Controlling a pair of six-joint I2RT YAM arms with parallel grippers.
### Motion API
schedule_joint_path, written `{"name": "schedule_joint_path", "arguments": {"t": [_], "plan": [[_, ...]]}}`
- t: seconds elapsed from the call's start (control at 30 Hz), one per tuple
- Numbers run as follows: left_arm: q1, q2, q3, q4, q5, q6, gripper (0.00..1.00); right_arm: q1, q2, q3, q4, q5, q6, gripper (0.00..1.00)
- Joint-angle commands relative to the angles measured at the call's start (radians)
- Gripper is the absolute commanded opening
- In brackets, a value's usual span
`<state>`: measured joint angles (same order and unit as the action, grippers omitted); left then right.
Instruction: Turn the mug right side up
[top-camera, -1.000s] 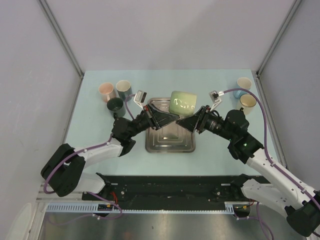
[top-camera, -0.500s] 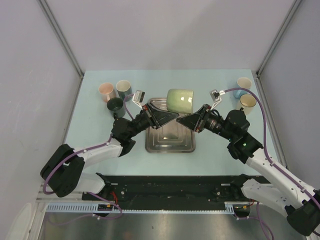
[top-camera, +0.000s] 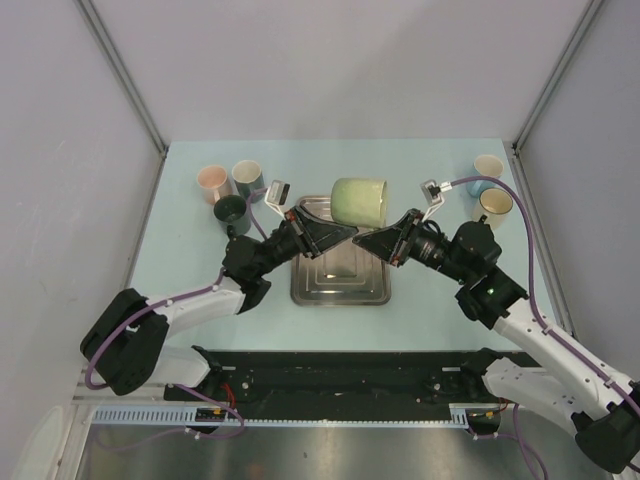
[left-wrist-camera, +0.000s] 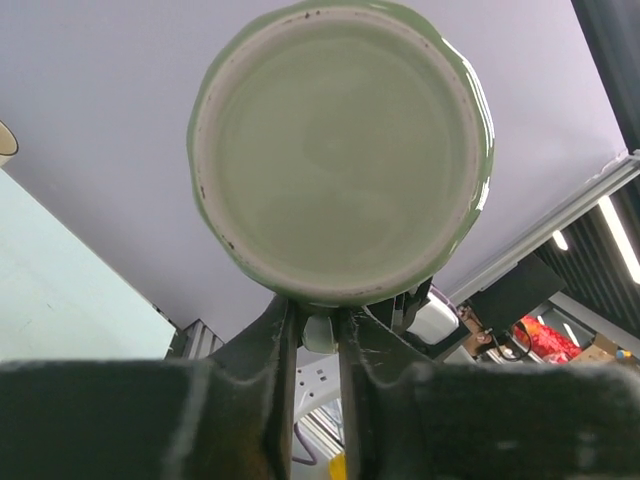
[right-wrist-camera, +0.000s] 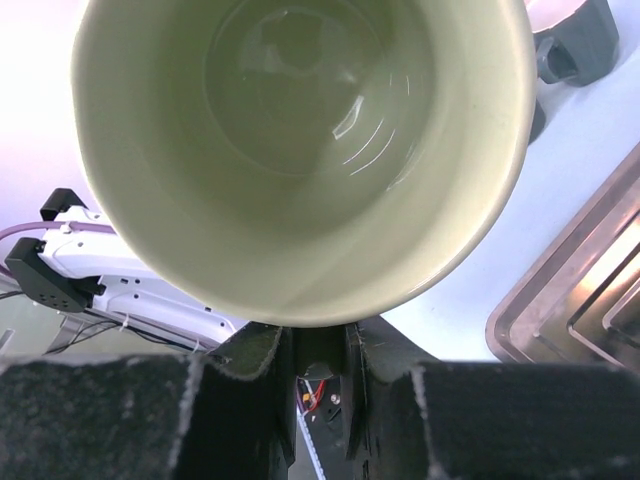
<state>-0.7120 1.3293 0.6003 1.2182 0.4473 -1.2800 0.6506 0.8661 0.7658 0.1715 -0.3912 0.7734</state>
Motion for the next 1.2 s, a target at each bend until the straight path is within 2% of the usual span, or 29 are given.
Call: {"name": "schedule_joint_path", "arguments": {"t": [0.0, 0.1, 0.37, 0.4, 0.43, 0.63, 0.7, 0.73, 0.77, 0.83, 0.87, 0.97, 1.13, 1.17], "plan": [[-0.023, -0.044, 0.006, 0.107, 0.016, 0.028, 0.3, 0.007, -0.013, 0.001, -0.023, 0.049, -0.052, 0.0], [-0.021, -0.054, -0.005, 0.122, 0.014, 0.027, 0.52, 0.007, -0.019, 0.001, -0.023, 0.048, -0.057, 0.0], [0.016, -0.14, -0.043, 0.078, 0.025, 0.044, 0.76, 0.001, -0.045, 0.004, -0.033, 0.052, -0.063, 0.0], [0.037, -0.162, -0.069, 0.06, 0.03, 0.05, 0.97, -0.021, -0.062, 0.01, -0.053, 0.064, -0.068, 0.0], [0.051, -0.217, -0.088, 0.031, 0.024, 0.065, 1.0, -0.041, -0.068, 0.021, -0.11, 0.071, -0.072, 0.0], [0.143, -0.464, -0.217, -0.31, -0.064, 0.194, 1.0, -0.212, -0.079, 0.128, -0.357, 0.101, -0.151, 0.0], [0.144, -0.541, -0.192, -0.501, -0.105, 0.255, 1.0, -0.227, -0.056, 0.194, -0.452, 0.219, -0.204, 0.0], [0.144, -0.557, -0.172, -0.581, -0.117, 0.325, 1.0, -0.229, -0.005, 0.228, -0.577, 0.282, -0.23, 0.0], [0.144, -0.571, -0.153, -0.733, -0.142, 0.358, 1.0, -0.229, 0.029, 0.259, -0.645, 0.419, -0.253, 0.0], [0.143, -0.593, -0.103, -0.903, -0.168, 0.431, 1.0, -0.23, 0.138, 0.325, -0.786, 0.518, -0.334, 0.0], [0.143, -0.596, -0.096, -0.939, -0.182, 0.445, 1.0, -0.232, 0.174, 0.335, -0.818, 0.614, -0.35, 0.0], [0.141, -0.598, -0.091, -1.016, -0.196, 0.472, 1.0, -0.267, 0.252, 0.34, -0.883, 0.692, -0.391, 0.0], [0.141, -0.599, -0.112, -1.075, -0.228, 0.479, 1.0, -0.37, 0.349, 0.339, -0.877, 0.672, -0.437, 0.0], [0.14, -0.601, -0.112, -1.088, -0.232, 0.481, 1.0, -0.422, 0.376, 0.337, -0.873, 0.642, -0.439, 0.0]]}}
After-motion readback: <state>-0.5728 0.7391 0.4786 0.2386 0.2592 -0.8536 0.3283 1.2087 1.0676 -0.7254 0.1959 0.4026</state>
